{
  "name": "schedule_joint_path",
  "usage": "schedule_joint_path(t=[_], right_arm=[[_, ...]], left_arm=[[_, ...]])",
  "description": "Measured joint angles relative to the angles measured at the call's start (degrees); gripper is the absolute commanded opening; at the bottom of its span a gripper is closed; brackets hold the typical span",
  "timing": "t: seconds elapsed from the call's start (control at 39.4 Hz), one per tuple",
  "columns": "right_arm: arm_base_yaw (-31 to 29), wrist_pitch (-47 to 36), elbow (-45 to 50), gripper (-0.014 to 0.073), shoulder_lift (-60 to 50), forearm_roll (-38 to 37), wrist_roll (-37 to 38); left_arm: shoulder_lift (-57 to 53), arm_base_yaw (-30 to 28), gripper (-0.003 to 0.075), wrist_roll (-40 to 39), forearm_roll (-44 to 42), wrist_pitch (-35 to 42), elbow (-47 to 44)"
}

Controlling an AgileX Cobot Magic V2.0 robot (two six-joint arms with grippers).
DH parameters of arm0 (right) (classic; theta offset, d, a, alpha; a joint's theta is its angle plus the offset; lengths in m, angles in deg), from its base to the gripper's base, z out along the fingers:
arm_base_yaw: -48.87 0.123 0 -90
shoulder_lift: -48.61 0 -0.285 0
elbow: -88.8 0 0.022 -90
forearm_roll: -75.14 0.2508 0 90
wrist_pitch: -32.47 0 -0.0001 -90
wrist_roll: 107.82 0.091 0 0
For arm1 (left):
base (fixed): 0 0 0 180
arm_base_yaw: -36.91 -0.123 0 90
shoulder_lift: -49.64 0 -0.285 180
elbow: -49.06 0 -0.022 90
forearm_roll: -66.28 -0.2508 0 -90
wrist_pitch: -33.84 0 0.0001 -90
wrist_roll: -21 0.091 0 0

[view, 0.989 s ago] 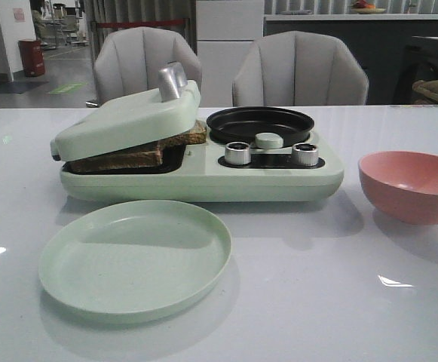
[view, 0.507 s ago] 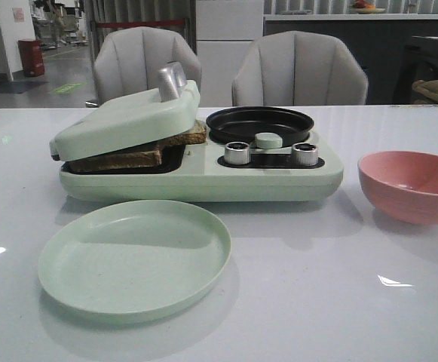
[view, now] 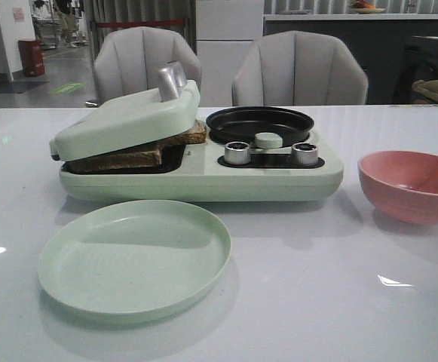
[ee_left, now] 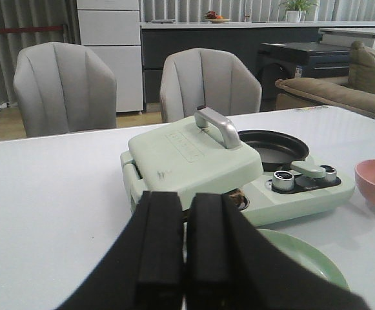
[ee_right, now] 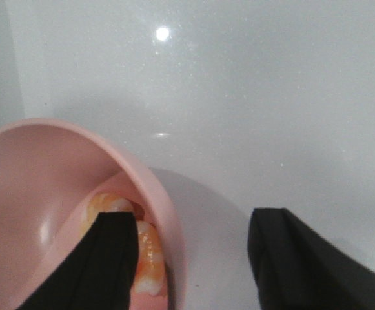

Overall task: Make breakfast with bread and shrimp
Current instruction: 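Lower the right gripper and grasp the rim of the pink bowl, then lift the pink bowl with the right gripper over the frying pan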

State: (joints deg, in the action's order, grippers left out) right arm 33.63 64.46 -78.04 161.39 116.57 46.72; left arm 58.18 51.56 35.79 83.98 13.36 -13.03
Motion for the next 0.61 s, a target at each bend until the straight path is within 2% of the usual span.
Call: schedule_joint_path(t=[0.36, 0.61], right_arm=[[2.81, 2.55, -4.57, 0.0127, 5.26, 0.14, -2.24], [2.81, 2.10, -4.89, 0.0131, 5.26, 0.27, -2.38]], left_arm=[[0.00, 0.00, 0.0114, 0.00, 0.00, 0.00, 0.00], [0.00, 0.00, 0.0113, 0.00, 0.00, 0.00, 0.00]])
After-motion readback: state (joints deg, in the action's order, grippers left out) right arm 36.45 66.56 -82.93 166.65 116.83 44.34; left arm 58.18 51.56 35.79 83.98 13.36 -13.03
